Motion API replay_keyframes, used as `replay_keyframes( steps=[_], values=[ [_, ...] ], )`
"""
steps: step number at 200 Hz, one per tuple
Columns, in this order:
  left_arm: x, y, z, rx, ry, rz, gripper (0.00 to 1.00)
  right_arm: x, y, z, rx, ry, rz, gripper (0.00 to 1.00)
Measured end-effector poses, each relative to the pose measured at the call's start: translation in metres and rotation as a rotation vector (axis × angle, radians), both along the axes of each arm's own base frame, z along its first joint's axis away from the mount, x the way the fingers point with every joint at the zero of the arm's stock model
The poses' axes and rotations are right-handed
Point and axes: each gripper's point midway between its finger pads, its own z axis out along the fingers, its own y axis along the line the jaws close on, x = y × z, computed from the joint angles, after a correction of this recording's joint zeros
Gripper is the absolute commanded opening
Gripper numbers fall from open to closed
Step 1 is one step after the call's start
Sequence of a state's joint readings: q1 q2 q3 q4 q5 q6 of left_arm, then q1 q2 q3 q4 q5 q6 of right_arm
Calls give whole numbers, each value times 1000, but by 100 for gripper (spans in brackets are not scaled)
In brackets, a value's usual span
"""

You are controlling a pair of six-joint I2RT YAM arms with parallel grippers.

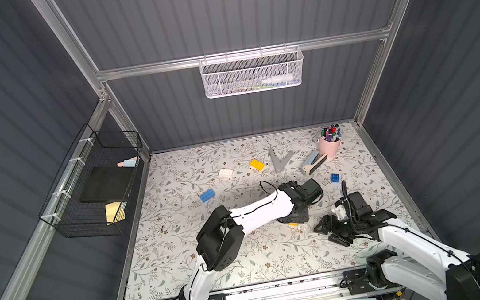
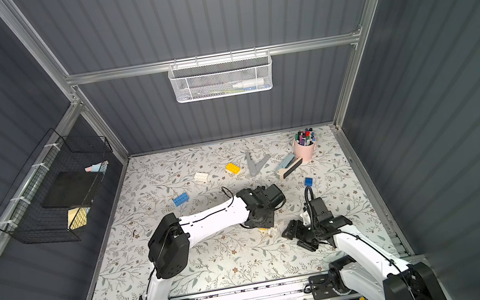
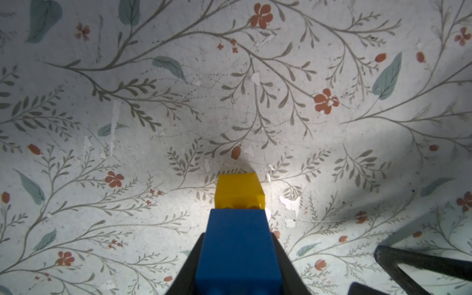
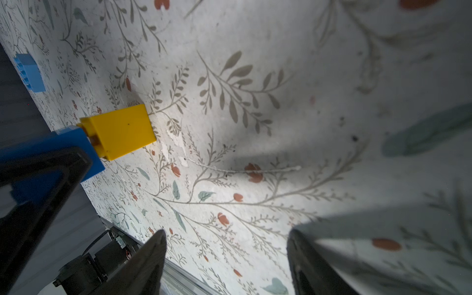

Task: Assemble a spoon with lego
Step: Assemble the lego brick with the lego brick.

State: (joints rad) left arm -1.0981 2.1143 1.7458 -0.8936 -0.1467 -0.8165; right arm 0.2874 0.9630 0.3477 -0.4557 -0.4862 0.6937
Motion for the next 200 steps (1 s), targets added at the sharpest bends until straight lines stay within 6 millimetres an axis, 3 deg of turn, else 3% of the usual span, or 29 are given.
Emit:
replay_keyframes(
  steps=[200],
  values=[
    [5, -6, -3, 4, -12, -7, 32, 1, 3, 1, 16, -18, 11, 75]
  ],
)
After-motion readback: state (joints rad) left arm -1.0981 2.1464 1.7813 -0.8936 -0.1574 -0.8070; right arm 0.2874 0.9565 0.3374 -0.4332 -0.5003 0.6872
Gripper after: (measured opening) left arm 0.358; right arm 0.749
